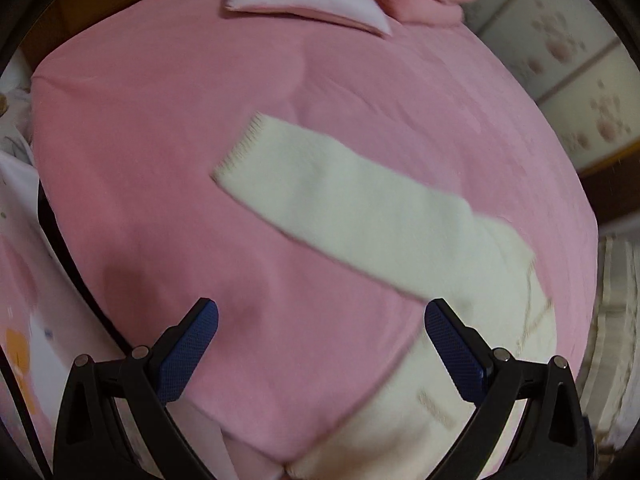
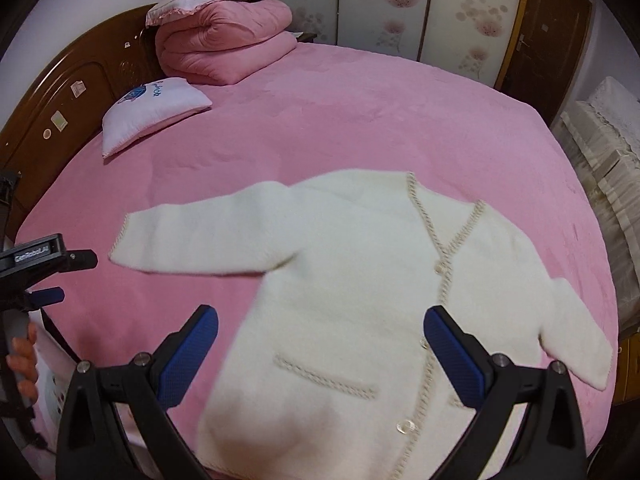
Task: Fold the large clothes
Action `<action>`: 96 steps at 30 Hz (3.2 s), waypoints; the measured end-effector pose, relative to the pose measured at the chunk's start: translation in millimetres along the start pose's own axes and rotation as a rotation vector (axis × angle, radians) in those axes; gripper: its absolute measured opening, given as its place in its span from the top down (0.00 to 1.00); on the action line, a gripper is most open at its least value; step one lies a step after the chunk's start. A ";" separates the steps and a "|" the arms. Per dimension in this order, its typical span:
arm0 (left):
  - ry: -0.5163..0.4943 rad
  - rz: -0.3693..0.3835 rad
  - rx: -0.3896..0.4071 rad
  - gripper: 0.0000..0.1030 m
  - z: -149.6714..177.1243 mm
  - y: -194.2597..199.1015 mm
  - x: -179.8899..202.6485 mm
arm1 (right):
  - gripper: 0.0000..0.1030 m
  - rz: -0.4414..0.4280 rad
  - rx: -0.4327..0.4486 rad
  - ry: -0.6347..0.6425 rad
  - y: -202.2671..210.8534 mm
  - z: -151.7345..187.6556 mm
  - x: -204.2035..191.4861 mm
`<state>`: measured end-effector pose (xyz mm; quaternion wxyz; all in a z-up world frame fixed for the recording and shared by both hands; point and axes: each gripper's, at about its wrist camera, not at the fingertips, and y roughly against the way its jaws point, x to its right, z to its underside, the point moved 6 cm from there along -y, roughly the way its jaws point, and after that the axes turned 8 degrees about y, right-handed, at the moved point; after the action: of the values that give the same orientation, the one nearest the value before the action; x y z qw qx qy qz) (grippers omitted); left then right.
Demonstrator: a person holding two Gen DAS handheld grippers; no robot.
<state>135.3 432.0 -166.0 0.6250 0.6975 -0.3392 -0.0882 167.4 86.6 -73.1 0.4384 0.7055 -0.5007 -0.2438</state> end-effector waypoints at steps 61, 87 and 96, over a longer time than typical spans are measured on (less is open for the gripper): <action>-0.511 0.336 -0.115 0.88 163.2 -118.7 371.7 | 0.00 -0.114 -0.038 -0.591 -97.3 108.0 254.6; -0.572 -0.087 -0.258 0.17 167.6 -187.2 200.1 | 0.39 -0.460 -0.167 -0.891 -244.6 112.5 163.6; -0.518 -0.160 -0.241 0.17 143.1 -215.2 139.4 | 0.87 -0.464 -0.104 -1.015 -262.8 95.6 162.1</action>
<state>240.3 231.9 -353.6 0.5870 0.5972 -0.4182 -0.3519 283.6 -68.3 -331.9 0.1116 0.5690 -0.4678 -0.6671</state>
